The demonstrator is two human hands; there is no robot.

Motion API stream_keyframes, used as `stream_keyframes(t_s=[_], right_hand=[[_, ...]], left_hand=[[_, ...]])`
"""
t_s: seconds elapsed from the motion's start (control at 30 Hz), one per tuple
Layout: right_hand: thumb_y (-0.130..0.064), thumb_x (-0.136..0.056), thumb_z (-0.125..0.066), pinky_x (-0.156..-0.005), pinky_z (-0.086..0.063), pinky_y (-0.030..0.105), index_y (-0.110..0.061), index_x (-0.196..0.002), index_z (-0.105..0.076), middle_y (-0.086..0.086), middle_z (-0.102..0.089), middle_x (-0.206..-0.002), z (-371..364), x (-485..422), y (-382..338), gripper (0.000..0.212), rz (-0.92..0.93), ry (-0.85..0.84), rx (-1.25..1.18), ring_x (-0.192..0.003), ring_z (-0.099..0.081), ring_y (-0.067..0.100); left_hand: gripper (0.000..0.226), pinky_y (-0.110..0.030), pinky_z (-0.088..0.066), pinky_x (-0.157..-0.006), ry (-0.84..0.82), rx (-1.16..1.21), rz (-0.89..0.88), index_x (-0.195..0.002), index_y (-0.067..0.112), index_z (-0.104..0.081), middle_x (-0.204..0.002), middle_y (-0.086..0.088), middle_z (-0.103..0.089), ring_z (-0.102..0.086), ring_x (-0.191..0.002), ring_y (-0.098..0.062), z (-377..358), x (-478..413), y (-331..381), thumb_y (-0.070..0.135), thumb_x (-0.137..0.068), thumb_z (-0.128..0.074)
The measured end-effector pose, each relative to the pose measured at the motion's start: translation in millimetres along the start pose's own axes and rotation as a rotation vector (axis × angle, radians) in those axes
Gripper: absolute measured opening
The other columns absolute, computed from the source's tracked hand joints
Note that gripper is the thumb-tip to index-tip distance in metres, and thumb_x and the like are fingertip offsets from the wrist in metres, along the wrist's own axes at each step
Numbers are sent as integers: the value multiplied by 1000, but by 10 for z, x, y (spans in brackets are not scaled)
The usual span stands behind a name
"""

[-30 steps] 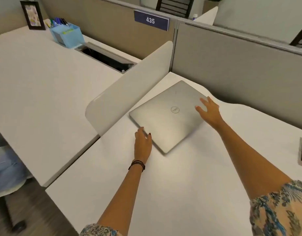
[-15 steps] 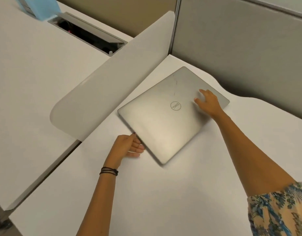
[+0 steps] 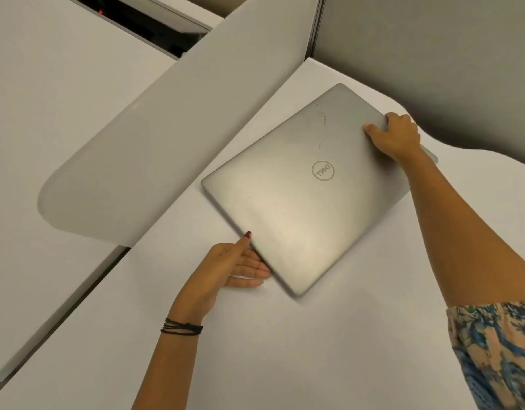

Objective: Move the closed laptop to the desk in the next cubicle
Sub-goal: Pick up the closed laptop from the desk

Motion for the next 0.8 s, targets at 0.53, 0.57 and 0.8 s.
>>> stream_keyframes(t_s=[0.53,0.57,0.8], right_hand=[[-46,-95,-32,-70,-34,36,-13,-55,-37,8,-46,-61,205,581,453,52,-146,136,-193,-69,-47,29],[-45,-95,-33,-69,-34,35,-13,-53,-37,6,-43,-56,228,649,473,53,-149,162,-208,-67,-46,29],[-41,-94,-36,-67,-33,33,-3,-61,-45,15,-49,-64,606,1075,584,52,-168,311,-240,-65,-45,31]], left_hand=[[32,-33,-63,-62,100,-141,-128,-110,5,-62,-98,-17,-69,-68,-66,-18,6,149,-149,27,-87,-65],[32,-32,-62,-61,98,-159,-135,-110,6,-62,-98,-16,-69,-68,-66,-18,29,160,-155,27,-86,-65],[33,-41,-62,-67,119,-192,-185,-108,7,-59,-98,-14,-68,-70,-81,-23,-32,247,-216,30,-86,-65]])
Point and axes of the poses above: each hand's wrist, its own x-axis away from the middle knuckle, its own z-axis out of the back of the hand, y = z × x, the point moved 2 cm from there along -x, towards the middle knuckle
